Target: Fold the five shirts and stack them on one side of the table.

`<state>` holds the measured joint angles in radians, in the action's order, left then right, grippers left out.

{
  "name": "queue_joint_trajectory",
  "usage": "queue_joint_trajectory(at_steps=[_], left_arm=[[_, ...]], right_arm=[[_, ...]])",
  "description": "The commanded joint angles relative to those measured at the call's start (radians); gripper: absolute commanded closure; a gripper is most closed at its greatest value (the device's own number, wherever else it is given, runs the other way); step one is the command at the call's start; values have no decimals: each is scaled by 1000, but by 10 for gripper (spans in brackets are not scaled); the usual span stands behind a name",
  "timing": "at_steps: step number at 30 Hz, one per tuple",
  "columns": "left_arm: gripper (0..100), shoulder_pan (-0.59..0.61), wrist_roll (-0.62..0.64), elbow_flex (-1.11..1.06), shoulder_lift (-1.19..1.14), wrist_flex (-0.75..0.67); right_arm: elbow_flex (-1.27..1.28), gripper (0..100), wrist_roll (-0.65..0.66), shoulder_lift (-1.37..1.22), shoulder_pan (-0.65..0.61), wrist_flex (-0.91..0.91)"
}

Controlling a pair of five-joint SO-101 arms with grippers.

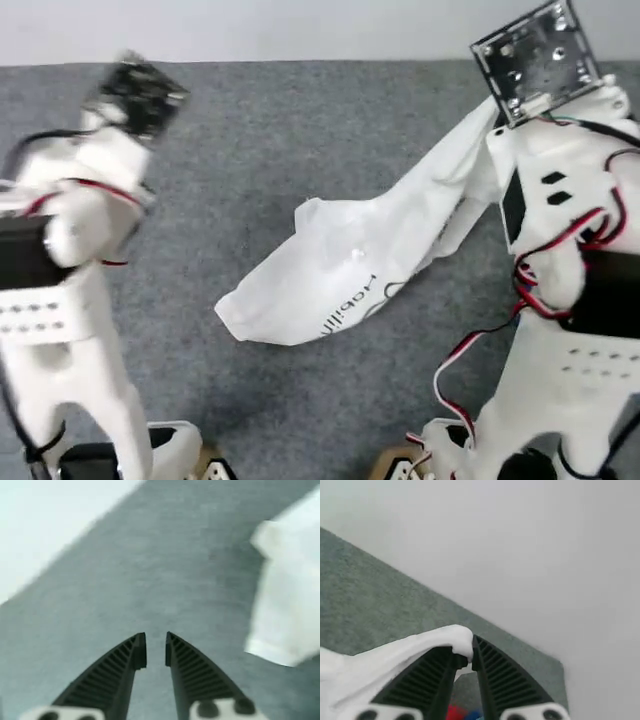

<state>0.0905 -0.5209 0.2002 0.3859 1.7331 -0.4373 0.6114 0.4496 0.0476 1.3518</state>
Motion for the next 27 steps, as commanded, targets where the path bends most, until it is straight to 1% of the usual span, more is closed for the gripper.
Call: queue_joint_trajectory(at_steps=[1,5,10,12,15,18,23,27], left_arm=[[918,-130,91,-120,-28,-21],[911,-230,110,-199,-129,-98],[820,-362,112,-200,-261,-166],[800,-404,112,-200,-304,-193],[788,-450,110,-200,-373,-238],[780,-482,107,-199,-454,-292],[775,-489,107,-199,-557,-411],[775,-500,107,-173,-606,-436]], right_arm=[[-6,988,8,-13,-16,10],[-6,988,8,-19,-16,10],[-6,988,8,-19,-13,10],[-6,988,9,-19,-12,10],[-6,988,51,-19,-12,10],[-6,988,60,-19,-12,10],[-6,988,58,-19,-12,10],[-6,988,58,-19,-10,10]])
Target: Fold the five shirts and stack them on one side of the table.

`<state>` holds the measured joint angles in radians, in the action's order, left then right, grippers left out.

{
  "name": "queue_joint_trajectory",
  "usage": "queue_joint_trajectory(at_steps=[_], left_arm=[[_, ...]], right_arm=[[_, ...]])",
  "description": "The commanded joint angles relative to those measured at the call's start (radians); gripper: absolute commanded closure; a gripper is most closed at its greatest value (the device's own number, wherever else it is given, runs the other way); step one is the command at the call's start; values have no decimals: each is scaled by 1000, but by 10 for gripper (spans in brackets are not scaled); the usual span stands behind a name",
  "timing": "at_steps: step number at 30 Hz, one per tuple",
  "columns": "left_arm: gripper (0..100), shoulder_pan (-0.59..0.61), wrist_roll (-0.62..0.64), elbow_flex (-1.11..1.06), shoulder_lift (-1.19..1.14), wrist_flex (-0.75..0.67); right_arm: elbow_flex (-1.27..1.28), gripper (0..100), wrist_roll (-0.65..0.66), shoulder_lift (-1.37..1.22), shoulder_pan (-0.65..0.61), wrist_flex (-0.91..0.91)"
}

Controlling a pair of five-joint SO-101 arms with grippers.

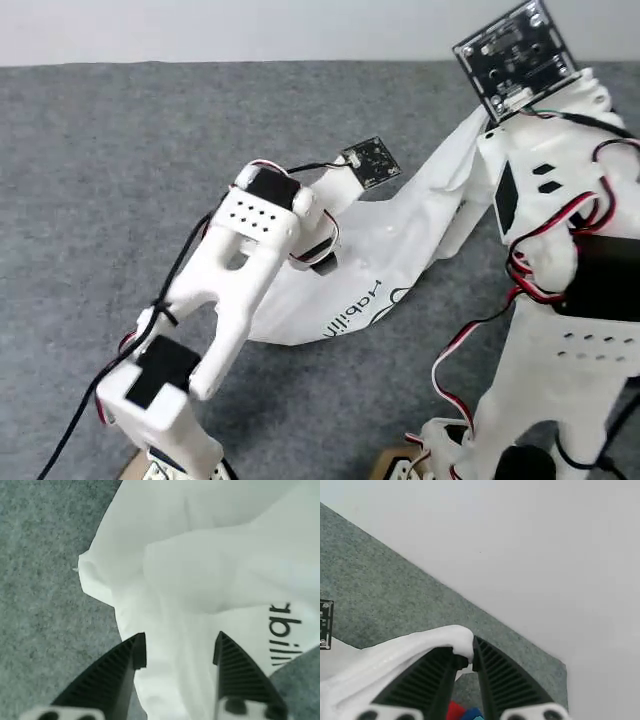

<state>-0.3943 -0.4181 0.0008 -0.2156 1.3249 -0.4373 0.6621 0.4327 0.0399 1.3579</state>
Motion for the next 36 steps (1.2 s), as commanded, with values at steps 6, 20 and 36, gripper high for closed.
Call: queue_joint_trajectory(at_steps=[6,20,36], left_arm=[[775,-58,8,67,-35,-18],[775,-80,110,68,-135,-166],[893,17,109,90,-92,-161]], right_arm=[[-6,988,8,-2,-2,4],[-6,988,9,-2,-2,4],[-6,988,11,-2,-2,4]])
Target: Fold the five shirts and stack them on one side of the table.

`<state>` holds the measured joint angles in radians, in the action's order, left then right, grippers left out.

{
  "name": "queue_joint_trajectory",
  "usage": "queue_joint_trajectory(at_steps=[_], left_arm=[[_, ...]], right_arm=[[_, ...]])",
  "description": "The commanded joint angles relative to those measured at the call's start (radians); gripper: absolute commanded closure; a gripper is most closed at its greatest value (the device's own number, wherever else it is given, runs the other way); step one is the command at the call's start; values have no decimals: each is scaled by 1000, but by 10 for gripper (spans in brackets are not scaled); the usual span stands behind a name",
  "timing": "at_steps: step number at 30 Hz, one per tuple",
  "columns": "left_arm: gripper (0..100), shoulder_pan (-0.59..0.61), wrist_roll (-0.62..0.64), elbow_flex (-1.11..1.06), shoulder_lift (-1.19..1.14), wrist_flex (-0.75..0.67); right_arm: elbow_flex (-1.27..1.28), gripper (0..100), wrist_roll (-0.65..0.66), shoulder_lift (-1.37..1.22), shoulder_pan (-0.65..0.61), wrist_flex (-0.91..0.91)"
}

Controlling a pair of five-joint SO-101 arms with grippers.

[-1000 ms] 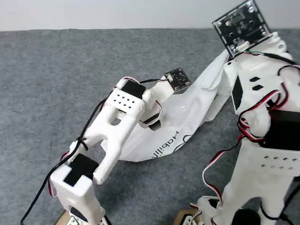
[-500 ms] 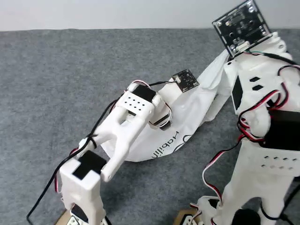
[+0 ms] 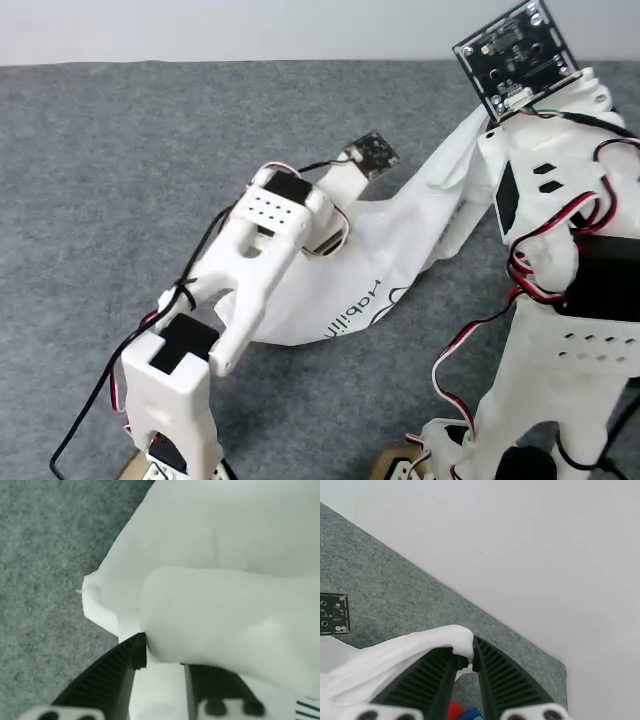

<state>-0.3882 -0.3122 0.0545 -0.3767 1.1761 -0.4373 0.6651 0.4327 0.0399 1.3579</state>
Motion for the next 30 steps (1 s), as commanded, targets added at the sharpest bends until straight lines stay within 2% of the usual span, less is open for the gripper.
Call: queue_joint_trajectory(at_steps=[1,12,17,27,30], left_arm=[[893,9,6,36,69,-12],[995,-9,8,39,81,-34],[995,29,8,111,167,69],[995,292,0,259,470,302],[995,368,0,325,571,322]], right_arm=[[-6,988,8,-2,-2,4],[-6,988,8,-4,-2,4],[-6,988,8,-2,-2,4],[-32,988,3,1,19,42],[-40,988,3,22,18,4]])
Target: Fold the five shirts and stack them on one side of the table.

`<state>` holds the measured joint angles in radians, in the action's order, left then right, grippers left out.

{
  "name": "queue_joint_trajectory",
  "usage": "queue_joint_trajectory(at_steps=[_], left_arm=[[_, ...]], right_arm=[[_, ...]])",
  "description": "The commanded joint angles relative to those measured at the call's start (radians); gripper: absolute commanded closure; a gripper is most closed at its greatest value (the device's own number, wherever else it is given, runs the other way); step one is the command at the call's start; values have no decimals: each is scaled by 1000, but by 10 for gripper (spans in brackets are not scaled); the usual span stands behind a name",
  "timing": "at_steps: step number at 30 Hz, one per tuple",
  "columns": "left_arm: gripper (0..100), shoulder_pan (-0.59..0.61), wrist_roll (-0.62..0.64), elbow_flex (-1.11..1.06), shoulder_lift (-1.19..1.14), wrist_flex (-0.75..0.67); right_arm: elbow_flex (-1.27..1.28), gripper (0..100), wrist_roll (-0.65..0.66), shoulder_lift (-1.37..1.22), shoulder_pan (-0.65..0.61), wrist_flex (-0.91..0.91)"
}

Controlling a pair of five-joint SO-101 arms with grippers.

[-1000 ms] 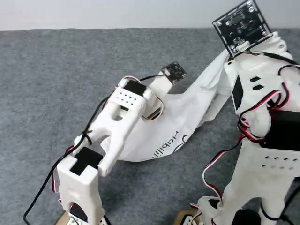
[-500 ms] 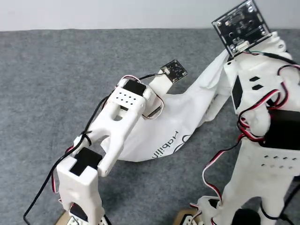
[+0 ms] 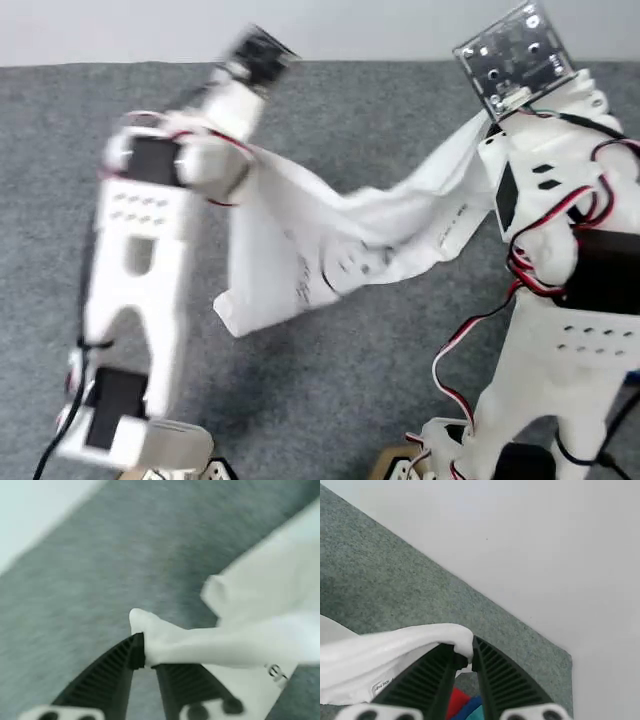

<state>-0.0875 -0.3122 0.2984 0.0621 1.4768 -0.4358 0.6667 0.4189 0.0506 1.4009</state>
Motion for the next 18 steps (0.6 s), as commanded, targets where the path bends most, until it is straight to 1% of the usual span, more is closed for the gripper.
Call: queue_joint_trajectory(at_steps=[1,5,9,11,15,18], left_arm=[[995,91,-2,97,163,21],[995,172,-18,148,258,23],[995,213,-158,150,333,21],[995,224,-206,150,367,21],[994,227,-267,150,423,23],[994,227,-310,148,448,21]], right_arm=[[-41,988,2,44,12,-61],[-48,988,6,79,13,-170],[-48,988,8,124,8,-312],[-48,988,9,139,13,-366],[-48,988,91,173,7,-429],[-48,988,127,186,7,-483]])
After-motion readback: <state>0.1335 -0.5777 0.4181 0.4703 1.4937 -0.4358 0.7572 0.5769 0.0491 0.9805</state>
